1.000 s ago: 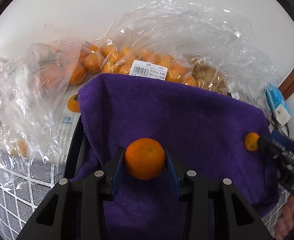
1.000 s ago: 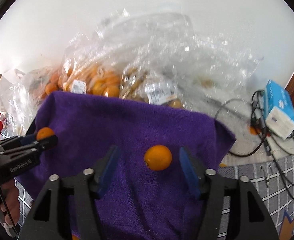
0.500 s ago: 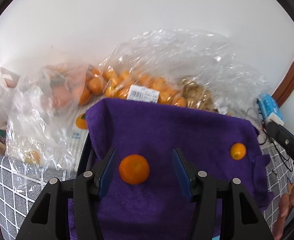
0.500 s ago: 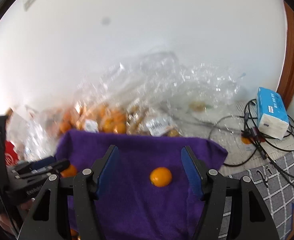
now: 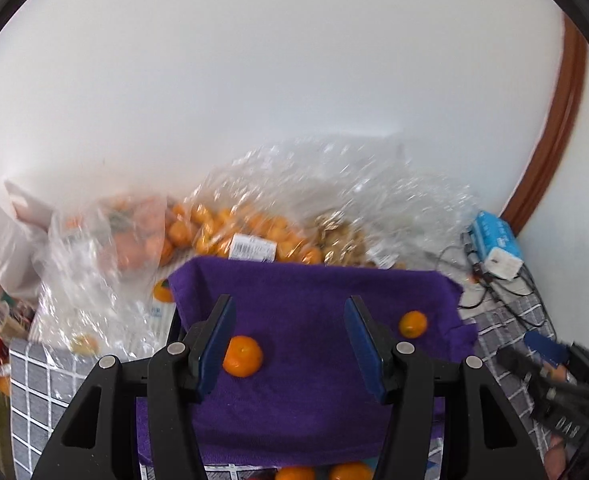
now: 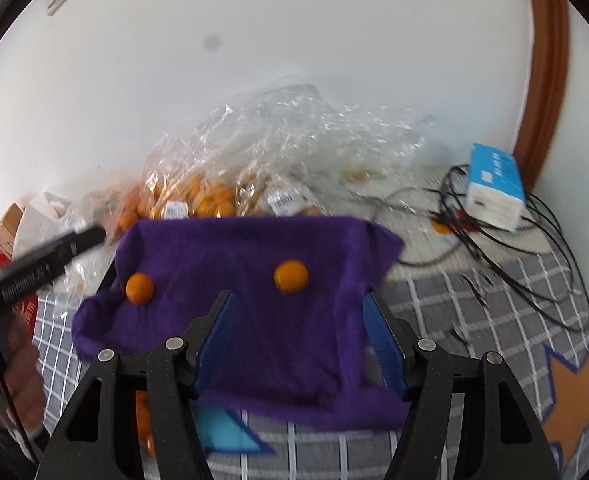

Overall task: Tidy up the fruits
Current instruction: 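Open the right tool to set the tangerine on the towel while the left tool releases its orange, then move both tools back down to the fruit pile on the star mat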

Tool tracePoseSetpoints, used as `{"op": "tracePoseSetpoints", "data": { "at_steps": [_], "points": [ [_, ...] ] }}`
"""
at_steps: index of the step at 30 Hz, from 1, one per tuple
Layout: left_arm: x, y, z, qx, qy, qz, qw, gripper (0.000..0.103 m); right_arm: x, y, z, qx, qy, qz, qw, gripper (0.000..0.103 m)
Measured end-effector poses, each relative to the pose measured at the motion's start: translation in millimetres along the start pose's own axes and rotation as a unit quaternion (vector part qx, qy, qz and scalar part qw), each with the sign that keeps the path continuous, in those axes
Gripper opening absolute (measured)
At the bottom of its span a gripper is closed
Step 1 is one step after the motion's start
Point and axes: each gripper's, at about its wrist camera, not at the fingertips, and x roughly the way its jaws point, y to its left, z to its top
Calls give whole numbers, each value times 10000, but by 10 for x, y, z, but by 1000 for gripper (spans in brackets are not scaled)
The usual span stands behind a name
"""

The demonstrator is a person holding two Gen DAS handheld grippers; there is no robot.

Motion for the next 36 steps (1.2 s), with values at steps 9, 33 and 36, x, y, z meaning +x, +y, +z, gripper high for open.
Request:
{"op": "tracePoseSetpoints", "data": {
  "at_steps": [9,33,36],
  "points": [
    [-533,-74,-89,-36,-232,-179,9996,54,-487,-34,-555,-288,-421,0,9987,65],
    [-458,871,-1644,-1085,-143,-216,9938,54,269,638,-1390,-1312,462,1426,9800,33],
    [-394,860,-1698,-1147,70,-345,9928,54,272,667,-1412,-1373,460,1407,9794,29]
  ]
}}
